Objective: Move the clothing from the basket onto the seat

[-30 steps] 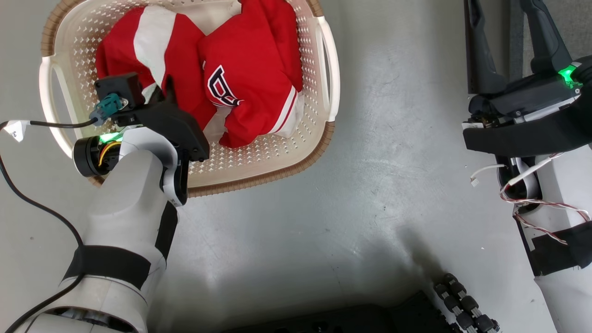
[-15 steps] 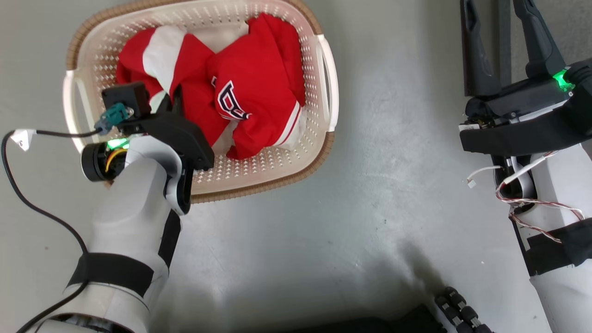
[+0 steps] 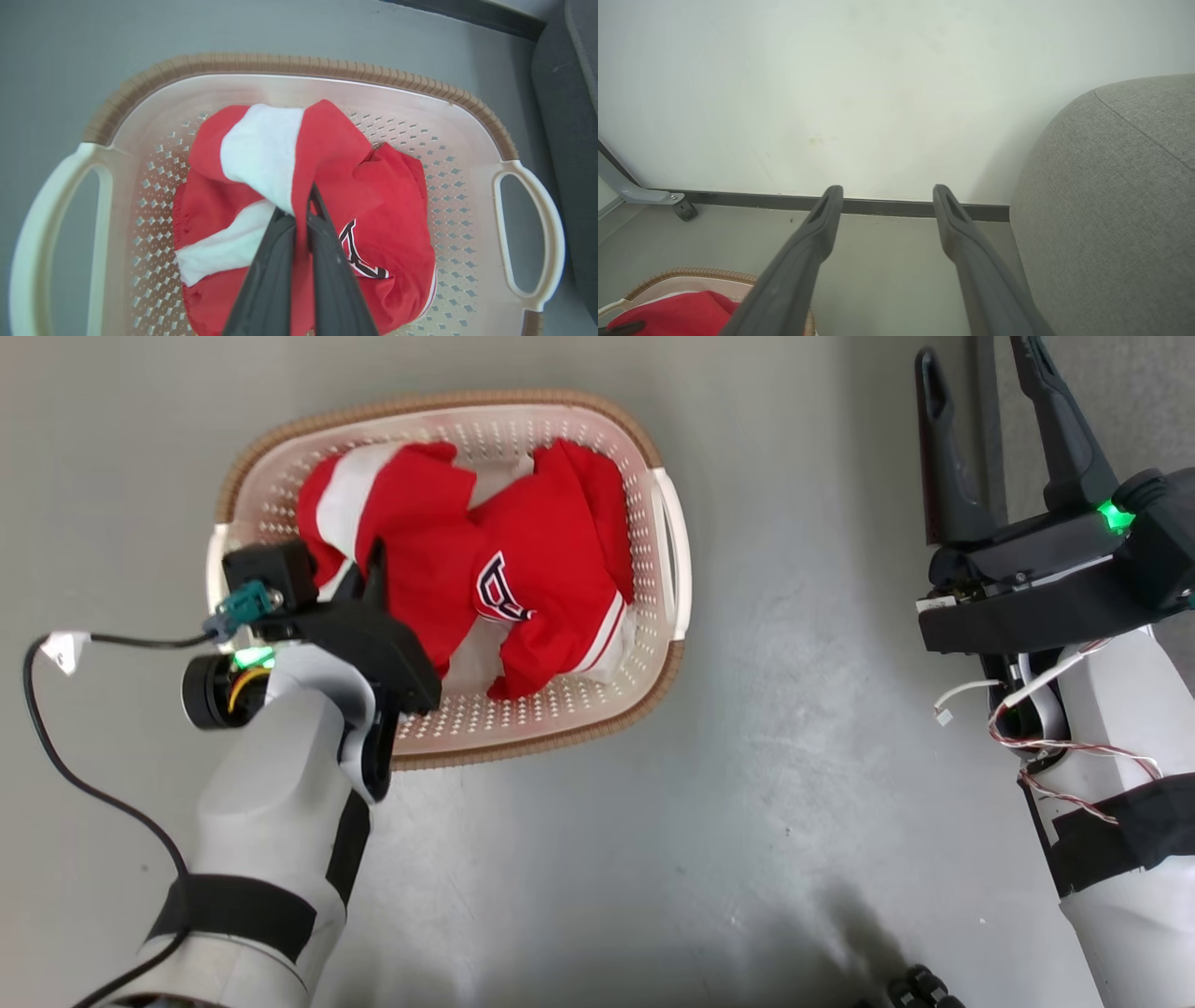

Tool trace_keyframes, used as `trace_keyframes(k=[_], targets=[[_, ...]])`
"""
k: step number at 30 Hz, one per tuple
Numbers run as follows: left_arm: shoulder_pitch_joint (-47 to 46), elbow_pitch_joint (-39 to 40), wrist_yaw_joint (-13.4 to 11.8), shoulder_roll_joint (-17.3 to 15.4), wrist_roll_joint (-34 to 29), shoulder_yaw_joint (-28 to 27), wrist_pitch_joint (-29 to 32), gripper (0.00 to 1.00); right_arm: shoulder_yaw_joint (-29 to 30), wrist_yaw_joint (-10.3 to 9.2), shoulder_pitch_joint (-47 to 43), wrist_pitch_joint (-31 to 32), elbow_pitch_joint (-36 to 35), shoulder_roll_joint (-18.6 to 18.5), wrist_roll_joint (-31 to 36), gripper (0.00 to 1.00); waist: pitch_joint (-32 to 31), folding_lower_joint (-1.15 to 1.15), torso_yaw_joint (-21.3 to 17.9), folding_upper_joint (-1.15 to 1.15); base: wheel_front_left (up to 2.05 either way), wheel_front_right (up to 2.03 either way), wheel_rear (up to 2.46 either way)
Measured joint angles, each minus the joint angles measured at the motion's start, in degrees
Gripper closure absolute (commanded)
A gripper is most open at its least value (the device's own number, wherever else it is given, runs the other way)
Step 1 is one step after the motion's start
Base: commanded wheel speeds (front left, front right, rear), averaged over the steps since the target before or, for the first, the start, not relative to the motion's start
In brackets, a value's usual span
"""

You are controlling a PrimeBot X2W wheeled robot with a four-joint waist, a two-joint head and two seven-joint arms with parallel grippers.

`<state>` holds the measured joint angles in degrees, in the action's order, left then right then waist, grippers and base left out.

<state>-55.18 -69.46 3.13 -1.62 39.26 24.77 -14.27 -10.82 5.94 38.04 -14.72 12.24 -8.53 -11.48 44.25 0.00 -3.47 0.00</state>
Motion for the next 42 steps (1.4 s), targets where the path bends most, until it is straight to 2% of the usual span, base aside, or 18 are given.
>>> trace_keyframes(k=[19,27,42], targets=[[6.77,5.23,0.89,0.02,0.76,-2.53,-0.01,1.0,-0.38,0.64,-1.63,0.0,4.95,0.49,-0.31,0.0,-11.09,0.0,2.48,-0.01,0.0,0.0,0.0],[9.2,9.44,0.88,0.02,0.48,-2.71,-0.01,1.0,-0.2,0.7,-3.75,0.01,7.02,0.63,-0.7,0.0,-15.92,0.0,4.01,-0.01,0.0,0.0,0.0],[13.22,17.53,0.38,-0.87,-2.15,-6.64,-0.02,1.0,-1.38,0.97,-6.28,0.01,10.81,1.83,-2.31,0.0,-24.71,0.0,5.83,0.0,0.0,0.0,0.0]])
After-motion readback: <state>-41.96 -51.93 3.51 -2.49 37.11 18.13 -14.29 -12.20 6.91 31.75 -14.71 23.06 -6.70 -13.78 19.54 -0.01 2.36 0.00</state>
